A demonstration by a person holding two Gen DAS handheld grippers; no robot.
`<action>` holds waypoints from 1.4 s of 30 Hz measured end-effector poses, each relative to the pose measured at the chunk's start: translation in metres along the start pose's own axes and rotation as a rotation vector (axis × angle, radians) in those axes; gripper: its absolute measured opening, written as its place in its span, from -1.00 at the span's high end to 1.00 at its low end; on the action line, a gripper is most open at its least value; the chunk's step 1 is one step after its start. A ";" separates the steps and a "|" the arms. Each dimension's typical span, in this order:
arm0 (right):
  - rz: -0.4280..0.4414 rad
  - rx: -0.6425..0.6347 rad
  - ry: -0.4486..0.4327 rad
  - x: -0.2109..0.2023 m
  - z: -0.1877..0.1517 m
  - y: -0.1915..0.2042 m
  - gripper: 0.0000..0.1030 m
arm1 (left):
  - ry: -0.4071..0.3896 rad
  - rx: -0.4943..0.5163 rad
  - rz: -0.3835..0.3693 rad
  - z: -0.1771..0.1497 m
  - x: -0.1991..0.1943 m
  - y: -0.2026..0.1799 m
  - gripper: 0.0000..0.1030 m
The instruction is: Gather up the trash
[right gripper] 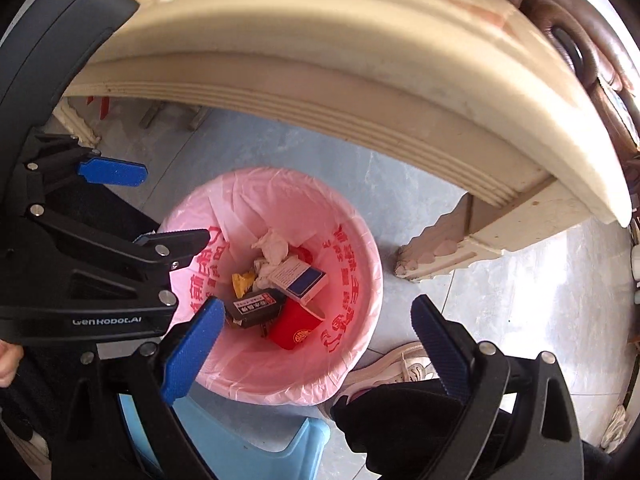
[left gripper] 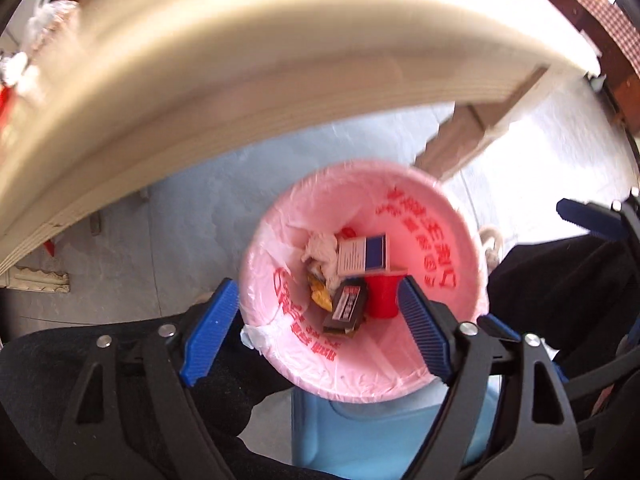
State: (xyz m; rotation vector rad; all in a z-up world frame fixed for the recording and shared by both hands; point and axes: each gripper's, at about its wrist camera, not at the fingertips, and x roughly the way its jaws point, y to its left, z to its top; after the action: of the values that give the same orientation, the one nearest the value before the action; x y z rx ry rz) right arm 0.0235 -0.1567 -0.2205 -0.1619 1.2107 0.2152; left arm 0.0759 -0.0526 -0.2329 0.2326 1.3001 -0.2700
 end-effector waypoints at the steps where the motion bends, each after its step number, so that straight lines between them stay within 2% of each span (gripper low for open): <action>1: -0.009 0.017 -0.025 -0.010 -0.001 -0.002 -0.79 | -0.036 -0.009 0.012 0.000 -0.012 -0.002 -0.57; 6: -0.117 0.088 -0.171 -0.067 -0.006 -0.007 -0.79 | -0.192 -0.048 0.032 0.001 -0.073 -0.009 -0.65; 13: -0.167 0.216 -0.389 -0.148 -0.005 -0.025 -0.86 | -0.397 -0.112 0.083 0.001 -0.157 -0.008 -0.77; 20: -0.243 0.276 -0.595 -0.234 -0.005 -0.031 -0.86 | -0.552 -0.158 0.152 -0.006 -0.223 -0.007 -0.88; 23: -0.276 0.260 -0.666 -0.269 -0.001 -0.019 -0.86 | -0.607 -0.162 0.192 -0.009 -0.249 -0.012 -0.88; 27: -0.381 0.270 -0.702 -0.298 -0.003 -0.005 -0.86 | -0.647 -0.179 0.152 -0.015 -0.276 -0.011 -0.88; 36: -0.344 0.295 -0.739 -0.327 -0.018 0.005 -0.86 | -0.719 -0.207 0.146 -0.032 -0.311 -0.013 -0.88; 42: -0.371 0.313 -0.769 -0.336 -0.024 0.009 -0.86 | -0.741 -0.214 0.163 -0.040 -0.320 -0.016 -0.88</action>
State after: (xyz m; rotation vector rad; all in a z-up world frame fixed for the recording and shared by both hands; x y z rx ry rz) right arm -0.1133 -0.1801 0.0869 -0.0191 0.4221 -0.2281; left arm -0.0439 -0.0344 0.0668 0.0419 0.5644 -0.0604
